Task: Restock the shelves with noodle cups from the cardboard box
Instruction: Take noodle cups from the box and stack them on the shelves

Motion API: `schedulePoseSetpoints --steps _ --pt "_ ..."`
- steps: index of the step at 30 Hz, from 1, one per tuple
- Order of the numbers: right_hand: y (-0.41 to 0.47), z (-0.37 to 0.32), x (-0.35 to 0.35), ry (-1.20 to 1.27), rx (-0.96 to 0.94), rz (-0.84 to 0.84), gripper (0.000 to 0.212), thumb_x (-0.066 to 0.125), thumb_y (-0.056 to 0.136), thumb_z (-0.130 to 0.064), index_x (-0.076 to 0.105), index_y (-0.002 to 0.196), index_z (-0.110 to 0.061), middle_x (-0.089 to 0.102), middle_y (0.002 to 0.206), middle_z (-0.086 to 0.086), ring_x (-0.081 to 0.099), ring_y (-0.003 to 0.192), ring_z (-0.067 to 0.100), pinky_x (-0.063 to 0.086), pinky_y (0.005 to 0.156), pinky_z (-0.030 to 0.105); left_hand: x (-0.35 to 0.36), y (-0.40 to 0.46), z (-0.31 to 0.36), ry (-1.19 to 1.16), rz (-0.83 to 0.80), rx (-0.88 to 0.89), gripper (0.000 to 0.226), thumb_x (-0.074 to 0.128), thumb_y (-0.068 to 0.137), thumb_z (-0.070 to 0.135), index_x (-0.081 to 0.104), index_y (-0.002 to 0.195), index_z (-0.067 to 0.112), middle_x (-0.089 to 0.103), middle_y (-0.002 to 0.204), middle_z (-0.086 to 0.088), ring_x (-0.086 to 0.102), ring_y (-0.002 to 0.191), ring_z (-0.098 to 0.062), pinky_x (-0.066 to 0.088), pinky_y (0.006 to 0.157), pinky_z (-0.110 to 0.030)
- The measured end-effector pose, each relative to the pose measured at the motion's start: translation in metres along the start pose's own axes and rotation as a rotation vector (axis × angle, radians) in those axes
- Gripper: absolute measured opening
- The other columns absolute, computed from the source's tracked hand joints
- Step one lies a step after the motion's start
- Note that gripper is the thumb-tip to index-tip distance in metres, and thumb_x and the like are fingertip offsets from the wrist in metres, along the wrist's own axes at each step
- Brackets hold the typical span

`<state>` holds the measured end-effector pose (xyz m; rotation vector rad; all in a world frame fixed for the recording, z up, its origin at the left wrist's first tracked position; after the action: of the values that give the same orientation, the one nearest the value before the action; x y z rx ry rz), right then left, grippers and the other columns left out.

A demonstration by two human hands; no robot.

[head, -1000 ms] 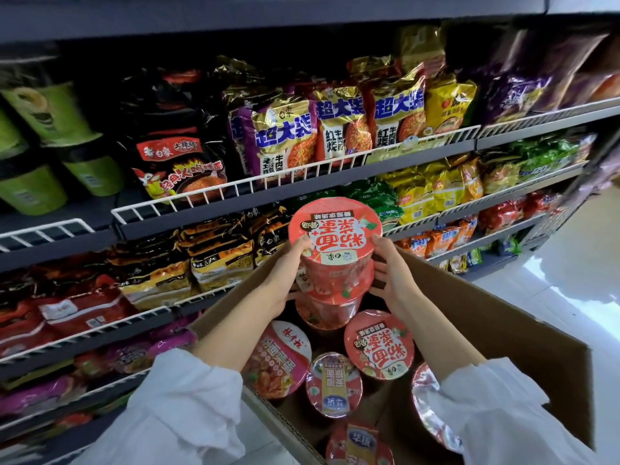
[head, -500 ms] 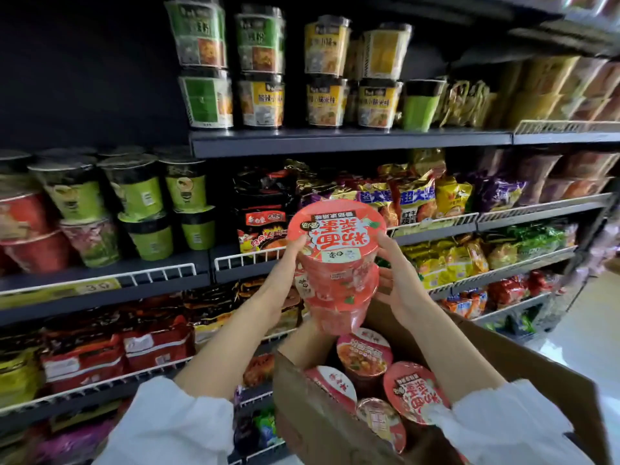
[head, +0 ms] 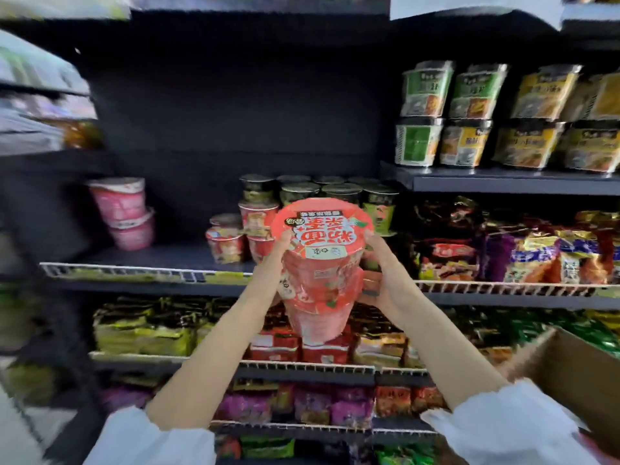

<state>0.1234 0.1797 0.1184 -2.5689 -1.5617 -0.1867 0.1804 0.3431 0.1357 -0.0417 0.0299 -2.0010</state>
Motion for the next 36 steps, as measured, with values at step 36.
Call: schedulePoseSetpoints --steps 36 --pt "0.403 0.073 0.435 0.161 0.201 -0.007 0.060 0.047 0.089 -0.058 0.050 0.130 -0.014 0.053 0.134 0.013 0.053 0.116 0.030 0.043 0.097 0.051 -0.390 0.421 -0.010 0.003 0.083 -0.105 0.085 0.057 0.076 0.066 0.041 0.142 0.015 0.052 0.139 -0.001 0.048 0.127 -0.020 0.032 0.103 -0.033"
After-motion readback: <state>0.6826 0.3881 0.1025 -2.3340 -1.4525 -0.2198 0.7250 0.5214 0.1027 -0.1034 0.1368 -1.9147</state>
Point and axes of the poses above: each hand's wrist, its own y-axis towards the middle knuckle, its own x-axis out of the palm, z = x × y, the point moved 3 cm from there along y, towards the middle knuckle
